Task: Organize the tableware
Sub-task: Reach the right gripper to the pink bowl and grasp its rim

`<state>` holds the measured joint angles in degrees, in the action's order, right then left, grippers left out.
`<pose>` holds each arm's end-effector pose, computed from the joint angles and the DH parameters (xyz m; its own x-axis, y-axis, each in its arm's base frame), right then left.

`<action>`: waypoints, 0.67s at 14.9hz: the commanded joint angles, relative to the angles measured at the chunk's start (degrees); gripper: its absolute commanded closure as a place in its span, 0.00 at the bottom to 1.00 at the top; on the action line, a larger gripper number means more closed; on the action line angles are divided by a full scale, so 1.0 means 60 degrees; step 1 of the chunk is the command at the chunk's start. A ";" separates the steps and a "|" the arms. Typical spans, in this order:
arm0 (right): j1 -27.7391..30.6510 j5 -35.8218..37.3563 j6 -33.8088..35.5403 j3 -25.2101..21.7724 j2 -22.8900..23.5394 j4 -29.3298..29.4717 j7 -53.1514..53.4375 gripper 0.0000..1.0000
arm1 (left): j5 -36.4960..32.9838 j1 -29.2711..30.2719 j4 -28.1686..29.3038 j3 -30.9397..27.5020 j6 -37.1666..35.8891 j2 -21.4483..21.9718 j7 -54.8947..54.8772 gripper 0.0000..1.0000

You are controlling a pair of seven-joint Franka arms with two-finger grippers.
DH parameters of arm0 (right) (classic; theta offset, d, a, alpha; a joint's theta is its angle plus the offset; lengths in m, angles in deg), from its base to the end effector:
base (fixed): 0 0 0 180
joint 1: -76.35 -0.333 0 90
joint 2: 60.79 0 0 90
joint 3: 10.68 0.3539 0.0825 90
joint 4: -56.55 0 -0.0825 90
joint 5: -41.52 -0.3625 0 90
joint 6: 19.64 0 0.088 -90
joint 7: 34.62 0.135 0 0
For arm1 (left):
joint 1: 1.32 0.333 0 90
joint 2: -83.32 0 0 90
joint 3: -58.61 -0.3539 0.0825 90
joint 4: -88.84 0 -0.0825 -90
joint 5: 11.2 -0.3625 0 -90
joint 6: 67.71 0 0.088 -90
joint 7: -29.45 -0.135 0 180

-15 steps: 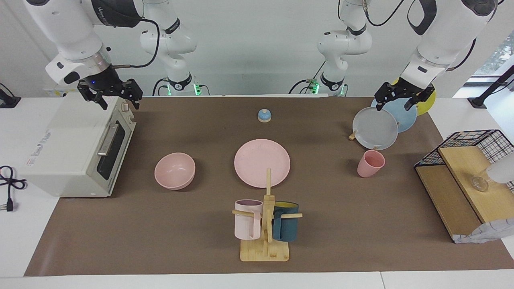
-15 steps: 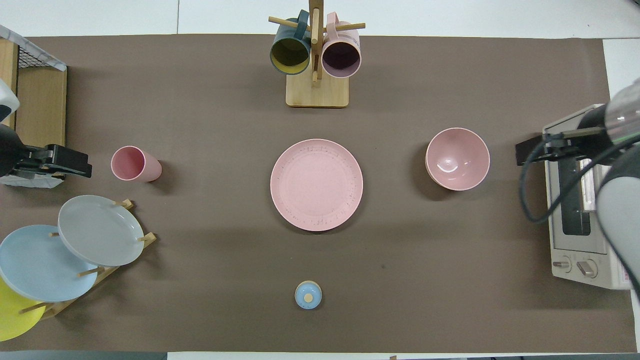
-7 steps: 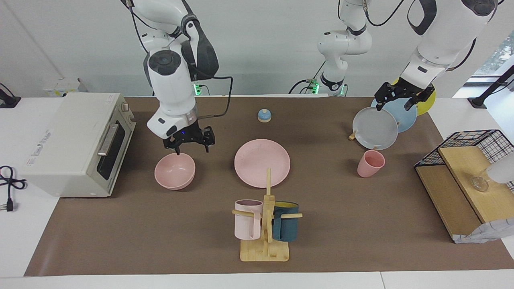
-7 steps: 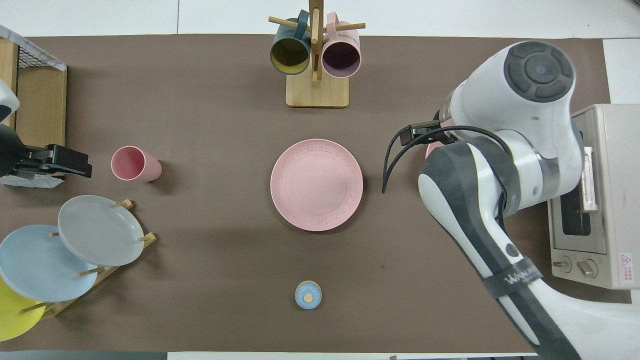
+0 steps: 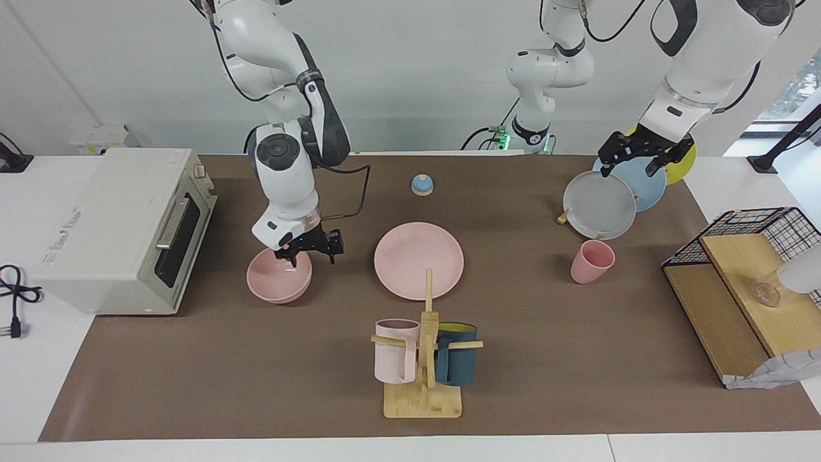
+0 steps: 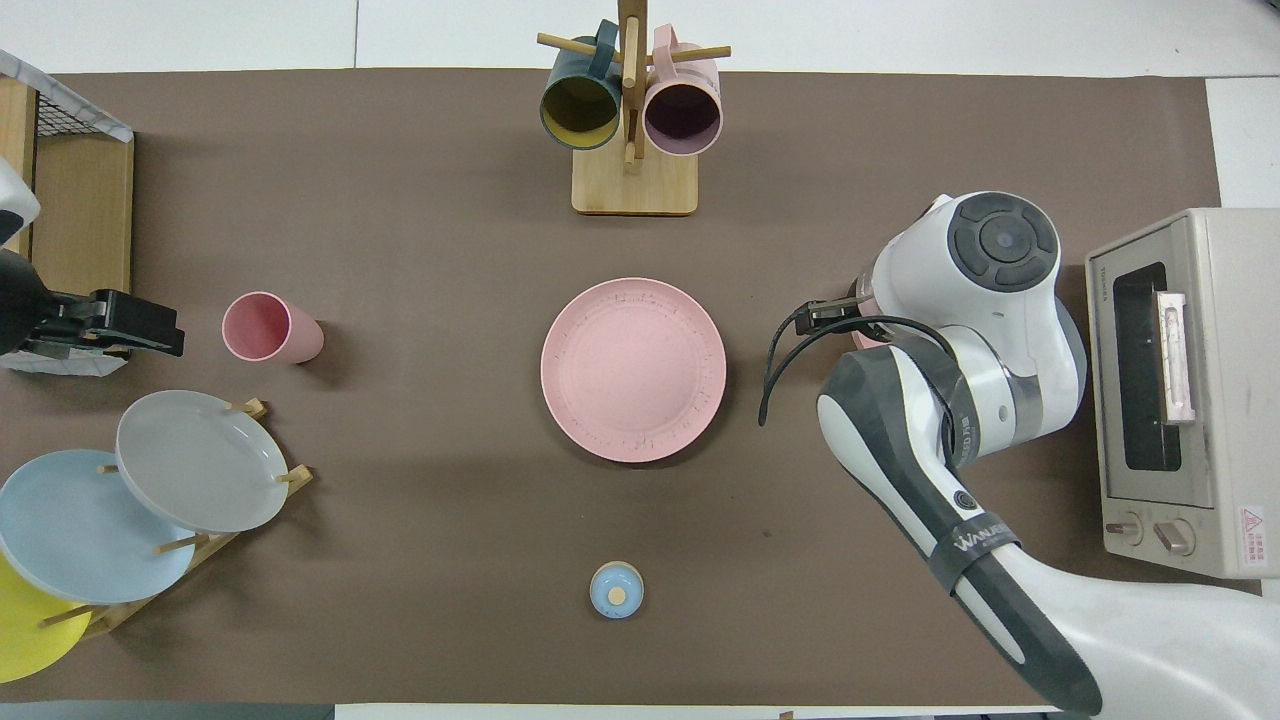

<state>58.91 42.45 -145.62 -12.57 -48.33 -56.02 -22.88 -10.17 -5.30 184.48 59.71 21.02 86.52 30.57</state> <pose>0.5697 0.1584 0.3868 0.9968 0.0768 0.0204 0.0765 -0.9969 0.0166 0.5051 -0.0477 0.6175 0.9955 -0.0692 -0.0650 -0.0683 -0.9975 0.0156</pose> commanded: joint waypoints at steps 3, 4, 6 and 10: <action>0.0050 -0.0112 -0.0446 0.0036 -0.0158 -0.0572 -0.0067 0.29 | -0.0186 0.0047 0.0204 0.0036 -0.0125 0.0228 0.0149 0.00; 0.0080 -0.0097 -0.0534 0.0036 -0.0173 -0.0675 -0.0241 0.30 | -0.0186 0.0047 0.0204 0.0036 -0.0096 0.0228 0.0149 0.00; 0.0168 -0.0097 -0.0783 0.0036 -0.0202 -0.0880 -0.0447 0.31 | -0.0186 0.0047 0.0204 0.0036 -0.0095 0.0228 0.0149 0.00; 0.0051 -0.0039 -0.0828 0.0036 -0.0129 -0.0896 -0.0433 0.57 | -0.0186 0.0047 0.0218 0.0036 -0.0022 0.0228 0.0090 0.00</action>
<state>59.18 42.47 -149.12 -12.61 -48.29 -60.10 -24.05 -10.17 -5.30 184.49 59.69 20.94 86.52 30.73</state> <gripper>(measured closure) 0.357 0.000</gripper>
